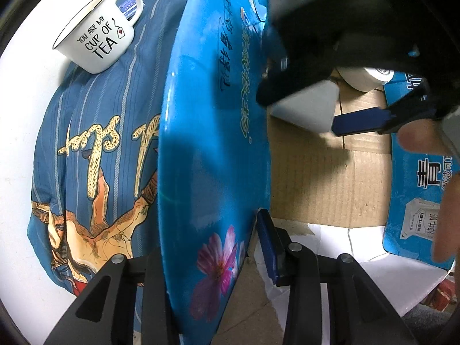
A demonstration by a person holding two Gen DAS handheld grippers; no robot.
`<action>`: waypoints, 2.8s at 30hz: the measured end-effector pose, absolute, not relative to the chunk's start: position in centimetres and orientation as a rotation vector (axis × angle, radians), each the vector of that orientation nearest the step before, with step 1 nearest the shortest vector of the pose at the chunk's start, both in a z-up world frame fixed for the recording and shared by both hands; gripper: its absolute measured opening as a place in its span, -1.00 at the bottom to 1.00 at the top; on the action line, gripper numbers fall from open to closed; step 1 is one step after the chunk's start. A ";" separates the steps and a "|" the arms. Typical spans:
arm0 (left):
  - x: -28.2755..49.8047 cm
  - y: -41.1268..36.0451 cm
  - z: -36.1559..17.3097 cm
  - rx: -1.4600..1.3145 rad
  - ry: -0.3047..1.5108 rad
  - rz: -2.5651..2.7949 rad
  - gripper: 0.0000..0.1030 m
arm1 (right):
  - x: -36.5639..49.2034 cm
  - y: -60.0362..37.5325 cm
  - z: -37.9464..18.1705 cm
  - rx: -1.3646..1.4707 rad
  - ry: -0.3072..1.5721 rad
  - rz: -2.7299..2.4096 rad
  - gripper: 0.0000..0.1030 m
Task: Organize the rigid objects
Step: 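Lower the white charger into the blue box and open the right tool, then grasp the clear plastic cube box with the right tool and lift it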
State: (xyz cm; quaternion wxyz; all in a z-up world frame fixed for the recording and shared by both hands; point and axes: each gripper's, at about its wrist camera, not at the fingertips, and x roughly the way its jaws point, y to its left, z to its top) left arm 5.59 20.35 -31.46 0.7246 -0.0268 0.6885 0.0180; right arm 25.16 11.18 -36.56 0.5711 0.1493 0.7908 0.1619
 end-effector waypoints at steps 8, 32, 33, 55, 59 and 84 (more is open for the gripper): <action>5.6 20.4 -31.4 -0.058 1.519 0.042 -0.35 | 26.6 9.9 -34.7 0.223 1.825 0.309 0.61; 6.1 19.8 -31.3 -0.054 1.529 0.051 -0.34 | 21.8 -5.7 -19.3 0.245 1.579 0.162 0.61; 6.1 19.8 -31.3 -0.054 1.529 0.051 -0.34 | 21.7 -7.0 -19.4 0.257 1.578 0.143 0.61; 6.3 19.8 -31.4 -0.061 1.542 0.059 -0.33 | 32.6 -19.6 -29.8 0.449 1.581 -0.207 0.61; 6.3 19.9 -31.4 -0.062 1.543 0.059 -0.32 | 34.1 -18.4 -31.3 0.454 1.588 -0.191 0.67; 6.3 20.1 -31.6 -0.062 1.539 0.063 -0.30 | 30.4 -15.3 -29.0 0.239 1.560 -0.273 0.36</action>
